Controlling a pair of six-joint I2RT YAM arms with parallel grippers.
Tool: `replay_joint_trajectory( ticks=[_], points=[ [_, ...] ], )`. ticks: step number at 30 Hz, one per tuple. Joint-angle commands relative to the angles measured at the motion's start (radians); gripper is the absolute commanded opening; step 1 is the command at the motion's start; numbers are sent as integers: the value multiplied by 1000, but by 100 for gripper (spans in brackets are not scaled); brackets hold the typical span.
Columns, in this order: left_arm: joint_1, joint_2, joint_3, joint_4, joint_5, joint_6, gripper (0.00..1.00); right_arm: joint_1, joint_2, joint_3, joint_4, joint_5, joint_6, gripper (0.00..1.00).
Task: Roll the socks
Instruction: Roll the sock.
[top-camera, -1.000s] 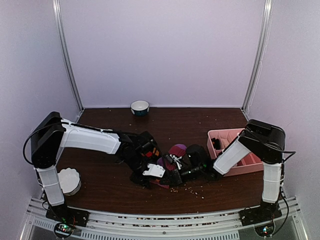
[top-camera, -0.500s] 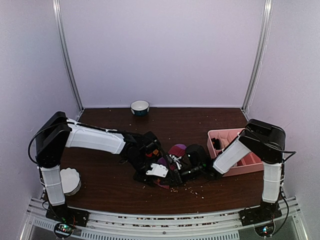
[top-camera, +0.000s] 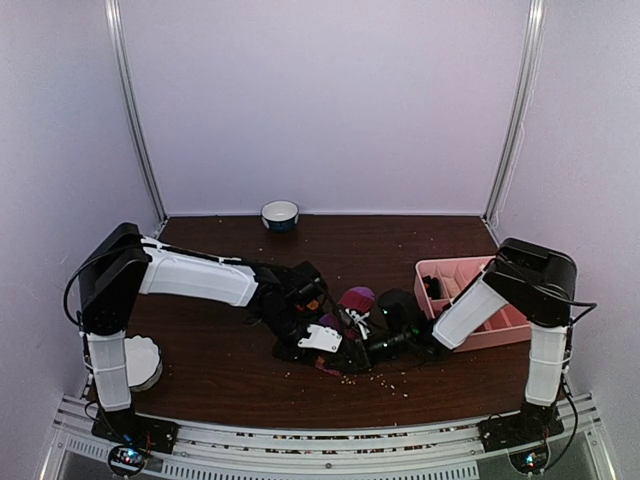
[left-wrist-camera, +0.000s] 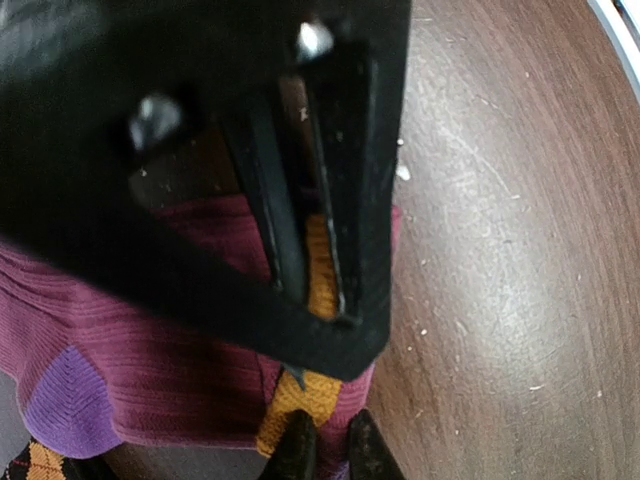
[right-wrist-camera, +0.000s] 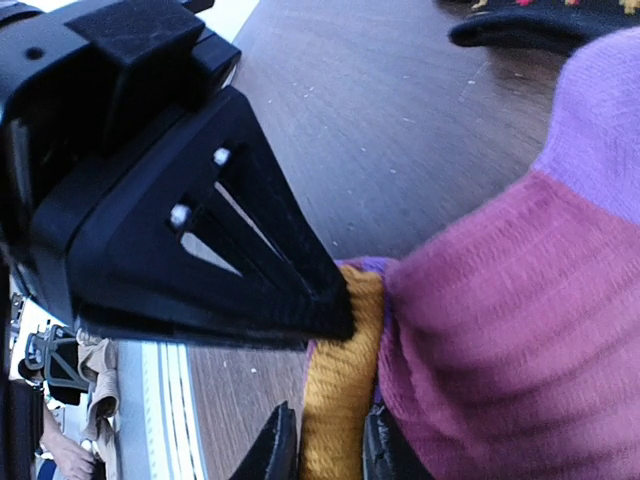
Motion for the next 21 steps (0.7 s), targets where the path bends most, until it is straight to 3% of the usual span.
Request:
replay_joint_trajectory(
  ticks=[1,3,6,15,19,20,21],
  points=[
    [-1,46,4,-47,-54,-15,9,-21,11,-75,-249,151,-43,27],
    [2,53,21,-82,-55,-24,0,-20,-29,-74,-294,180,-78,29],
    [18,66,61,-173,-6,-41,0,-20,-102,-87,-355,242,-122,30],
    [118,71,99,-390,230,-91,0,6,-351,-258,-126,391,-158,37],
    [148,48,81,-458,265,-77,0,55,-410,-268,-141,490,-221,43],
    [148,38,75,-475,273,-71,0,69,-426,-265,-163,523,-241,46],
    [147,29,72,-492,287,-70,0,83,-450,-262,-184,574,-260,73]
  ],
)
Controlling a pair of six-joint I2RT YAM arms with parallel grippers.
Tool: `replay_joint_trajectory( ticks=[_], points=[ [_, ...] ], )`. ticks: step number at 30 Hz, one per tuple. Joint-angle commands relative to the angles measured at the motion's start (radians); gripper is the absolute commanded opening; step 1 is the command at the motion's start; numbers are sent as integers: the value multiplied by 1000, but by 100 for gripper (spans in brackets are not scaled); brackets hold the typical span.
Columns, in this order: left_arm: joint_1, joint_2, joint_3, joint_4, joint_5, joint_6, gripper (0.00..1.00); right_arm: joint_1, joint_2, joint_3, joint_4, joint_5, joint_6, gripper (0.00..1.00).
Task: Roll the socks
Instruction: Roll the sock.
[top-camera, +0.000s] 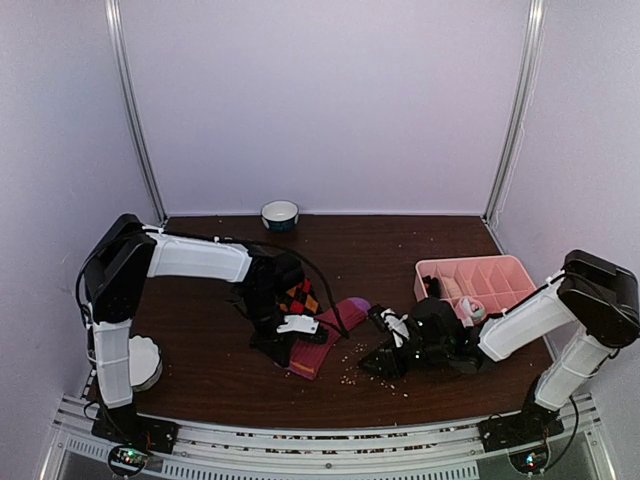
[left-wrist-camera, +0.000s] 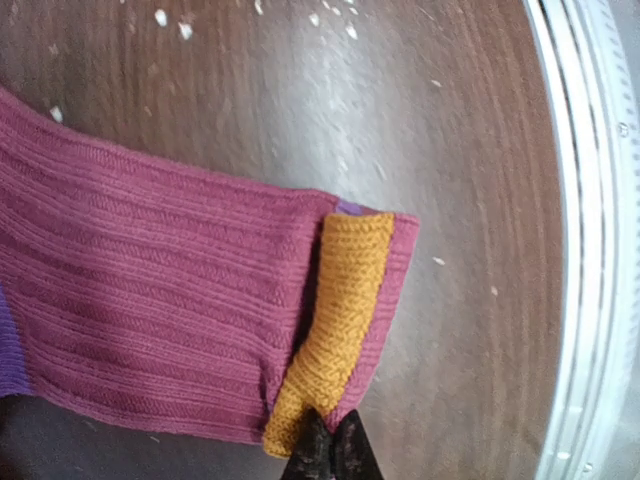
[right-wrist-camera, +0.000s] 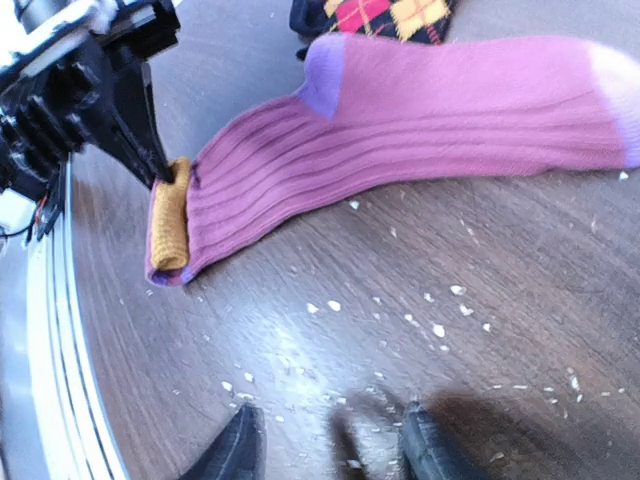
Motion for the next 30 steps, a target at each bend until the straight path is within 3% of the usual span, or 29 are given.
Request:
replay_joint_trajectory(
  ticks=[1,7,11,13,15,19,23,30],
  points=[
    [4,-28,-25,-144,101,3,0,62,-88,1,-47,241,-103,97],
    [3,83,88,-275,191,13,0,122,-332,-100,-87,680,-112,100],
    [0,161,161,-291,171,-13,0,113,-479,-226,4,884,109,100],
    [0,198,196,-295,152,-41,0,105,-533,-293,115,807,74,99],
    [-3,235,225,-307,142,-52,0,123,-556,-278,58,743,-20,99],
    [-8,296,282,-337,130,-73,0,306,-534,-211,-103,821,-242,95],
    [-8,340,334,-367,130,-101,0,459,-494,-256,20,777,-407,89],
    [-8,360,355,-349,102,-160,0,583,-146,-60,73,723,-614,79]
  ],
)
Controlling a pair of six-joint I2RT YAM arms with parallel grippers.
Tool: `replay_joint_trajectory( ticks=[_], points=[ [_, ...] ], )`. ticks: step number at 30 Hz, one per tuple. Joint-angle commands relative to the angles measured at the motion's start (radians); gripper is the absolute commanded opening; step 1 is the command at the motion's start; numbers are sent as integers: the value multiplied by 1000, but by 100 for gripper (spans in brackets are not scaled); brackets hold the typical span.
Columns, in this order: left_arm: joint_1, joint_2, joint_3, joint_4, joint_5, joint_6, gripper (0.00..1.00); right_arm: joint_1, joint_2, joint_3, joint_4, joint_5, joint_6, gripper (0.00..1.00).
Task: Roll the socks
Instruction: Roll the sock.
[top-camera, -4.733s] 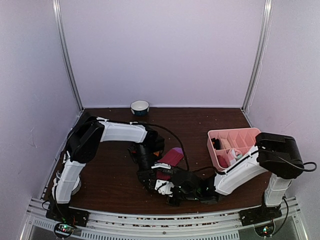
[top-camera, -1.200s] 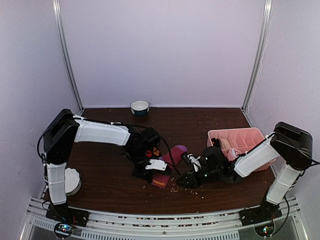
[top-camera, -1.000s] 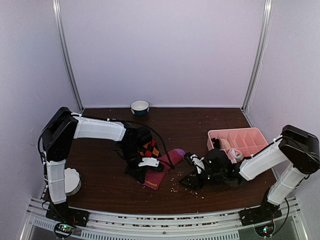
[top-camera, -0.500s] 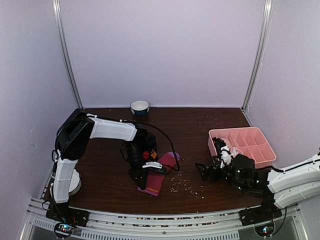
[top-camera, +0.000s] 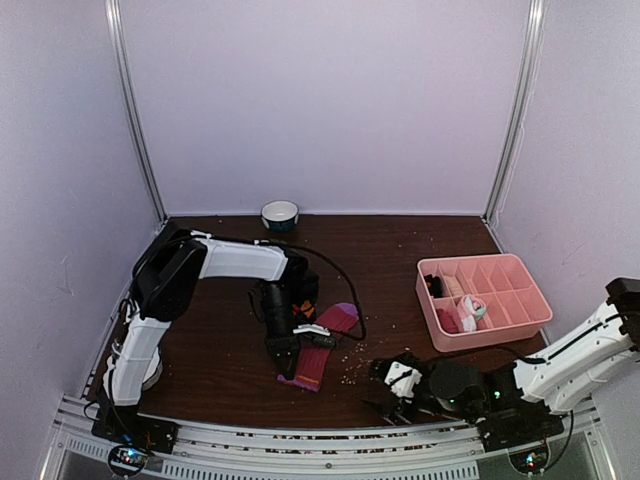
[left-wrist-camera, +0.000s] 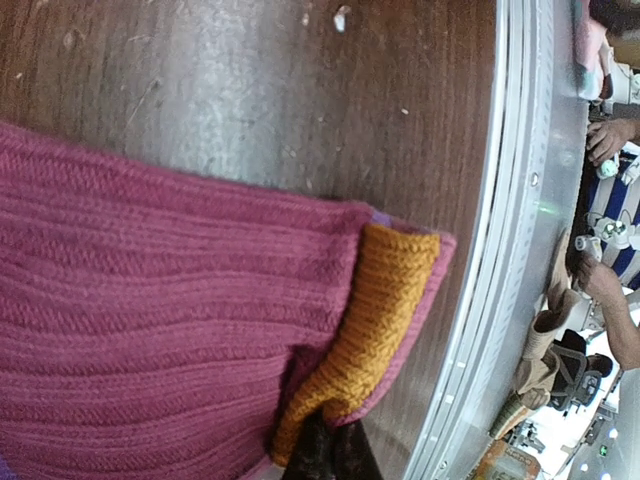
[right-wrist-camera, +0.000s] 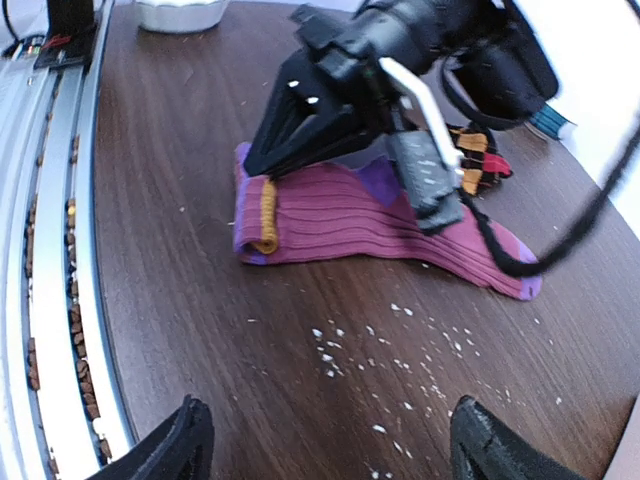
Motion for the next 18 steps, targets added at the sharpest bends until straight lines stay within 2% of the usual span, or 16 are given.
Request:
replay_joint_trajectory(
  ticks=[1,5,10,18],
  points=[
    [-6,52,26,77,-69,-49,0,37,234,159,65,-36,-206,76],
    [-6,54,25,79,-81,-64,0,24,421,318,87,-72,-302,63],
    [-6,51,17,79,-83,-61,0,-27,544,433,82,-147,-327,49],
    [-4,51,18,77,-77,-43,0,-56,631,498,70,-173,-330,40]
  ],
)
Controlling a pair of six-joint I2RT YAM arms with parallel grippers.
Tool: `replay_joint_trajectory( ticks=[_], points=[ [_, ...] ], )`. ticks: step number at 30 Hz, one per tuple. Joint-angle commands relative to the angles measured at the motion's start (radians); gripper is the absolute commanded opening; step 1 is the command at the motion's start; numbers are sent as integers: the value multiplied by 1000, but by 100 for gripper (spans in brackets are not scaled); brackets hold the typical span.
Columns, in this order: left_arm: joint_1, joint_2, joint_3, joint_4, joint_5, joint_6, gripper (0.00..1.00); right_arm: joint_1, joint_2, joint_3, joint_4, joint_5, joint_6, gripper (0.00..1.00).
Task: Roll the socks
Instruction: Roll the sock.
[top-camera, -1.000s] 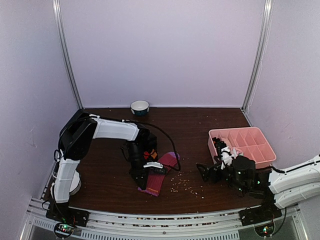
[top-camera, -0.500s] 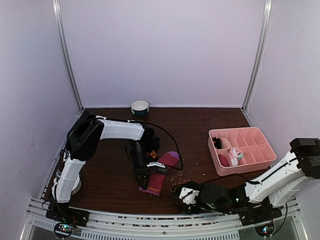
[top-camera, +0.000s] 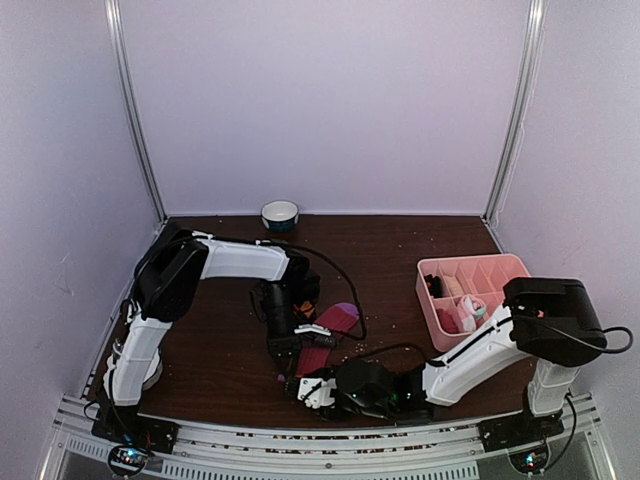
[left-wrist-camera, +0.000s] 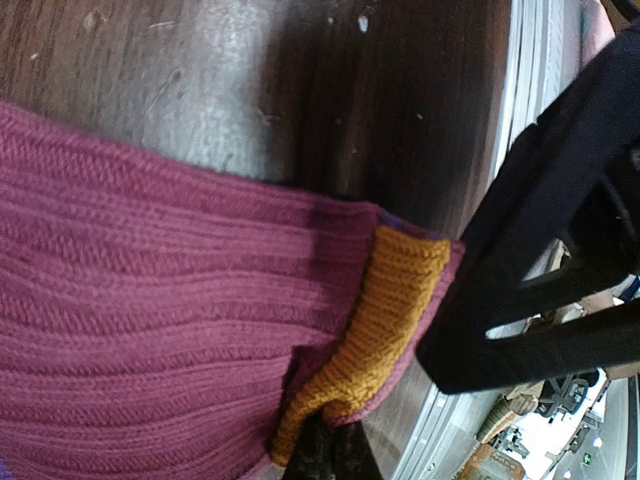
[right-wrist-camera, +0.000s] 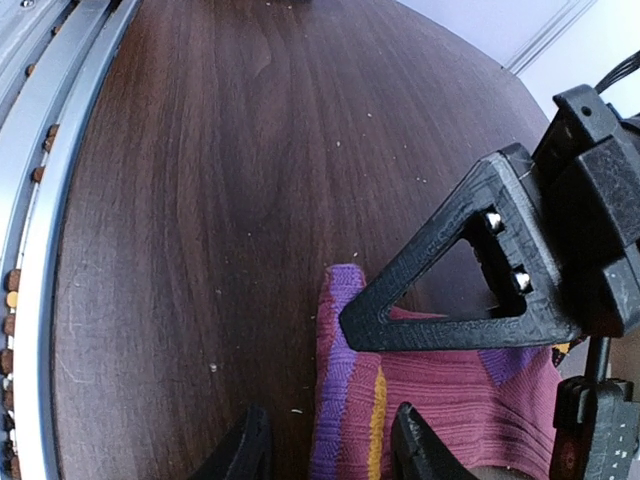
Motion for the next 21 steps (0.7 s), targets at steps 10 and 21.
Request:
replay_joint_trajectory(
  ticks=[10,21],
  points=[
    [-2,26,-2,83,-69,41,7,-49,79,8,9,-62,57,26],
    [20,-256,-136,274,-103,16,40,-131,88,-15,-70,-226,287,8]
  ],
)
